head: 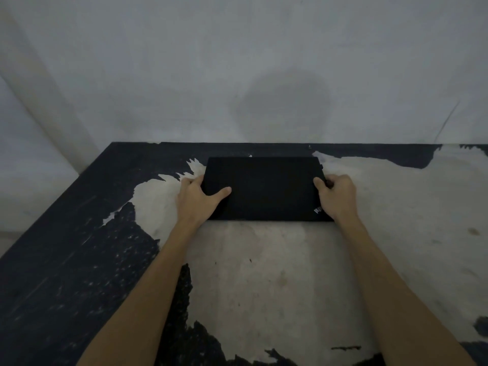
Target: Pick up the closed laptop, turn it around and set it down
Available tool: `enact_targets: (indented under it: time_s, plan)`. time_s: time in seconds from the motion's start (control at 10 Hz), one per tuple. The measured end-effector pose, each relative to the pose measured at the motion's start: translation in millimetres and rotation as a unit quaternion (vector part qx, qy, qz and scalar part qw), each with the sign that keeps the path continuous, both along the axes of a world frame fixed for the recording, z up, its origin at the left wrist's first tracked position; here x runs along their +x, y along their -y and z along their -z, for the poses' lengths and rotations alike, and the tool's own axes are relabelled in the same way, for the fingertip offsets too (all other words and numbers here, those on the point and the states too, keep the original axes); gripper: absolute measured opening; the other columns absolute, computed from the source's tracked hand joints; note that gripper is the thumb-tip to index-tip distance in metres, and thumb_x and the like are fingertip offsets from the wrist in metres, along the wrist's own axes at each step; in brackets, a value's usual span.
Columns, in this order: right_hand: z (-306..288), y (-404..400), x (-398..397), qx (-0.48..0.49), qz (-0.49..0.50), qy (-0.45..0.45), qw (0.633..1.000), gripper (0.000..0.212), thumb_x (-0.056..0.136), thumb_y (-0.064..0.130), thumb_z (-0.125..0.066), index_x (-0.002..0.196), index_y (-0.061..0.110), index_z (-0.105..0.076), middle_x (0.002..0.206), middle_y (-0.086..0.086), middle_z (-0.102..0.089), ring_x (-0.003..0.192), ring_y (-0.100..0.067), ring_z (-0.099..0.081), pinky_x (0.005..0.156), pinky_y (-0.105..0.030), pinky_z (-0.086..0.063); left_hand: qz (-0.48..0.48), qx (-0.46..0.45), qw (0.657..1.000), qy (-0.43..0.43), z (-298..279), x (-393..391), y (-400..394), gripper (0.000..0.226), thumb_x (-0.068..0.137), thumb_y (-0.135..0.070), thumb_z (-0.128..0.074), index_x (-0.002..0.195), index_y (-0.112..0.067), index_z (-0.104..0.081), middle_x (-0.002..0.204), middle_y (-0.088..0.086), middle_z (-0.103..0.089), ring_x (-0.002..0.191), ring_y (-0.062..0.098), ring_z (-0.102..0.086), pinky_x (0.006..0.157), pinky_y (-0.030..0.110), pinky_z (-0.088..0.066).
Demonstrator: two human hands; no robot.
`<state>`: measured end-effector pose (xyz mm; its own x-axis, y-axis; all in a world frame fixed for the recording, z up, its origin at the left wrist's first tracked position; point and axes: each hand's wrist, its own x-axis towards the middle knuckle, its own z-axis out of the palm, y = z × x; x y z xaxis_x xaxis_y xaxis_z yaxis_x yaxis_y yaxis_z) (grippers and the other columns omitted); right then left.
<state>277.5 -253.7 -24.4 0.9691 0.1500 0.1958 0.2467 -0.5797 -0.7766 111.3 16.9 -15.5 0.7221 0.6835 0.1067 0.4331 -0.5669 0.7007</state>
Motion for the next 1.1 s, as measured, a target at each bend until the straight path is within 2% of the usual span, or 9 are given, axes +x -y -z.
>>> enact_targets:
  time_s: [0.1,0.2,0.3,0.4,0.6,0.8,0.9,1.0,1.1]
  plan:
    - [-3.7,2.2,-6.1,-0.009,0.002,0.002,1.000,0.027,0.097,0.027,-0.062,0.095,0.003,-0.075,0.086,-0.013,-0.070,0.067,-0.014,-0.062,0.055,-0.016,-0.040,0.014,0.013,1.000,-0.008,-0.8,-5.7,4.0,0.078,0.082,-0.063,-0.072,0.144,-0.019,-0.054,0.129,0.004,-0.047,0.125,0.027,-0.054,0.109,0.040,-0.043]
    - [-4.7,7.3,-27.1,-0.041,-0.017,0.011,0.999,0.049,0.093,0.039,-0.067,0.131,0.008,-0.064,0.129,-0.013,-0.058,0.105,-0.021,-0.061,0.094,-0.025,-0.048,0.072,0.063,0.995,-0.035,2.6,-21.3,13.8,0.089,0.087,-0.066,-0.064,0.160,-0.028,-0.031,0.158,0.009,-0.034,0.147,0.028,-0.033,0.119,0.043,-0.024]
    - [-2.2,11.2,-61.1,-0.148,-0.076,0.064,0.984,0.078,0.087,0.066,-0.059,0.149,0.019,-0.050,0.159,-0.010,-0.034,0.144,-0.030,-0.037,0.118,-0.044,-0.033,0.149,0.079,0.985,-0.035,10.8,-41.1,20.0,0.091,0.084,-0.077,-0.057,0.161,-0.041,-0.025,0.173,0.006,-0.006,0.158,0.027,-0.009,0.125,0.045,-0.015]
    - [-1.1,11.7,-81.0,-0.254,-0.136,0.127,0.949,0.094,0.079,0.086,-0.040,0.154,0.030,-0.042,0.169,-0.007,-0.022,0.156,-0.028,-0.020,0.127,-0.049,-0.013,0.183,0.122,0.975,-0.037,13.5,-48.7,23.4,0.088,0.080,-0.083,-0.051,0.158,-0.045,-0.034,0.174,0.003,0.000,0.160,0.023,0.001,0.125,0.044,-0.015]
    - [-5.9,10.2,-77.7,-0.319,-0.167,0.089,0.929,0.091,0.082,0.088,-0.029,0.159,0.040,-0.028,0.171,0.002,-0.019,0.159,-0.018,-0.012,0.128,-0.043,-0.007,0.187,0.148,0.967,-0.093,7.3,-45.8,25.9,0.079,0.084,-0.081,-0.045,0.156,-0.051,-0.031,0.174,0.000,-0.005,0.160,0.022,0.004,0.123,0.048,-0.022]
    - [-9.1,6.9,-66.7,-0.329,-0.178,0.070,0.925,0.094,0.079,0.091,-0.026,0.159,0.041,-0.025,0.172,0.004,-0.014,0.159,-0.016,-0.006,0.127,-0.047,-0.007,0.200,0.142,0.963,-0.112,3.9,-36.3,22.4,0.081,0.083,-0.083,-0.042,0.156,-0.052,-0.029,0.174,0.001,-0.004,0.160,0.023,0.006,0.124,0.050,-0.022]
    - [-13.5,4.7,-64.4,-0.326,-0.182,0.056,0.926,0.094,0.080,0.090,-0.029,0.160,0.040,-0.025,0.172,0.004,-0.014,0.159,-0.017,-0.006,0.127,-0.048,-0.010,0.219,0.132,0.957,-0.133,-2.8,-31.7,19.6,0.089,0.077,-0.087,-0.034,0.158,-0.051,-0.026,0.174,0.001,-0.001,0.160,0.022,0.007,0.124,0.050,-0.021]
    - [-20.2,3.0,-67.4,-0.314,-0.181,0.038,0.931,0.095,0.080,0.089,-0.034,0.159,0.039,-0.027,0.172,0.004,-0.014,0.159,-0.018,-0.006,0.126,-0.050,-0.012,0.233,0.123,0.954,-0.142,-11.3,-32.4,20.3,0.082,0.085,-0.079,-0.044,0.159,-0.048,-0.025,0.174,0.003,0.000,0.160,0.023,0.009,0.124,0.052,-0.018]
    - [-31.2,1.0,-68.5,-0.313,-0.190,0.018,0.930,0.094,0.079,0.086,-0.046,0.157,0.036,-0.035,0.170,0.002,-0.023,0.158,-0.022,-0.016,0.124,-0.052,-0.019,0.237,0.121,0.956,-0.125,-18.8,-30.4,19.3,0.073,0.087,-0.071,-0.059,0.153,-0.046,-0.042,0.173,0.004,-0.015,0.160,0.028,-0.005,0.125,0.054,-0.018]
